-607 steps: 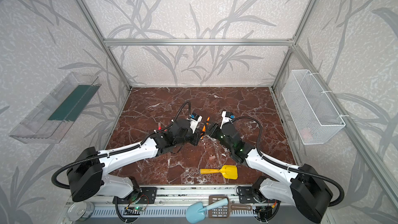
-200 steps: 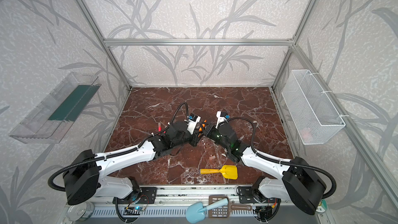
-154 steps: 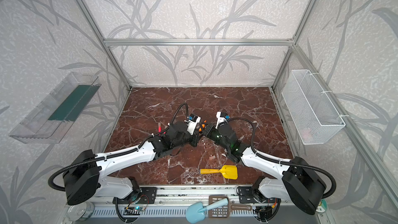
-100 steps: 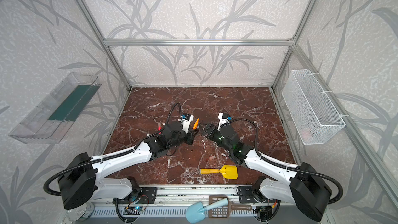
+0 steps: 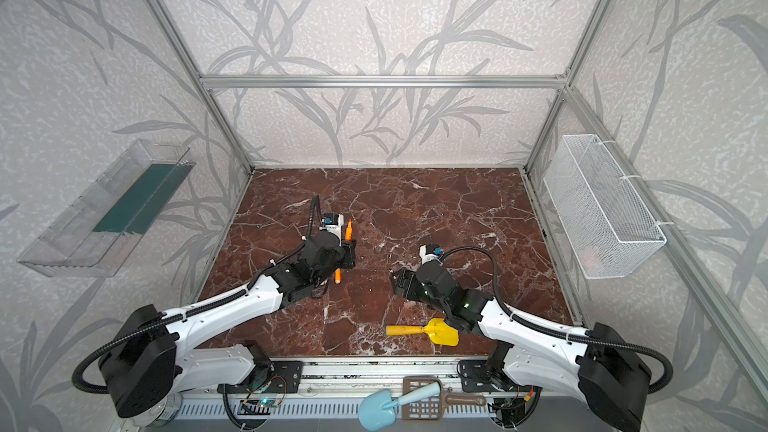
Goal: Insert the pens into the pen caps
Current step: 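Move the right gripper down over the pale pink cap on the table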
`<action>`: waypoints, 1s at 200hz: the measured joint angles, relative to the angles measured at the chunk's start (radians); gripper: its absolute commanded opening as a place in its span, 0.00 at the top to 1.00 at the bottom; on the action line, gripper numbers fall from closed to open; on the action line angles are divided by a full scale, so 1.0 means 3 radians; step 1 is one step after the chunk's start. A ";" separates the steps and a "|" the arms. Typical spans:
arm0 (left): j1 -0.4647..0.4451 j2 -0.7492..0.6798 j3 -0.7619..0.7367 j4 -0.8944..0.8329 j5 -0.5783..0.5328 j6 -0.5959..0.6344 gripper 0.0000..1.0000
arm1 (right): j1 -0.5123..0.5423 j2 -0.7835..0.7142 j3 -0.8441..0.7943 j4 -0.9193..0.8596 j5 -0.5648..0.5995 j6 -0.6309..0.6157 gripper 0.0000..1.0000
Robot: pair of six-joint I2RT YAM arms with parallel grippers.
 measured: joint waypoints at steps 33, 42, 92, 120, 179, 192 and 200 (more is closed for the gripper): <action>0.0000 -0.0001 0.0000 -0.0001 -0.0022 -0.0001 1.00 | 0.0111 0.0397 -0.0029 0.0076 -0.0024 0.0071 0.14; 0.0000 -0.0004 0.0000 -0.0001 -0.0024 -0.0001 1.00 | 0.0112 0.0496 -0.0029 0.0120 -0.0038 0.0086 0.14; 0.0000 -0.0047 0.0000 -0.0003 -0.0022 -0.0001 1.00 | 0.0113 0.0842 0.0029 0.0248 -0.0081 0.0116 0.16; 0.0000 -0.0051 0.0000 -0.0004 -0.0015 -0.0001 1.00 | 0.0121 0.0807 0.0052 0.0178 -0.0027 0.0107 0.16; 0.0000 -0.0053 0.0000 -0.0005 -0.0005 -0.0001 1.00 | 0.0242 0.0207 0.0159 -0.0324 0.0123 0.0003 0.16; 0.0000 -0.0055 0.0000 -0.0006 -0.0003 -0.0001 1.00 | 0.0273 0.0135 0.0158 -0.0364 0.0093 0.0003 0.16; 0.0000 -0.0055 0.0000 -0.0006 0.0000 -0.0001 1.00 | 0.0281 0.0128 0.0153 -0.0373 0.0066 0.0004 0.16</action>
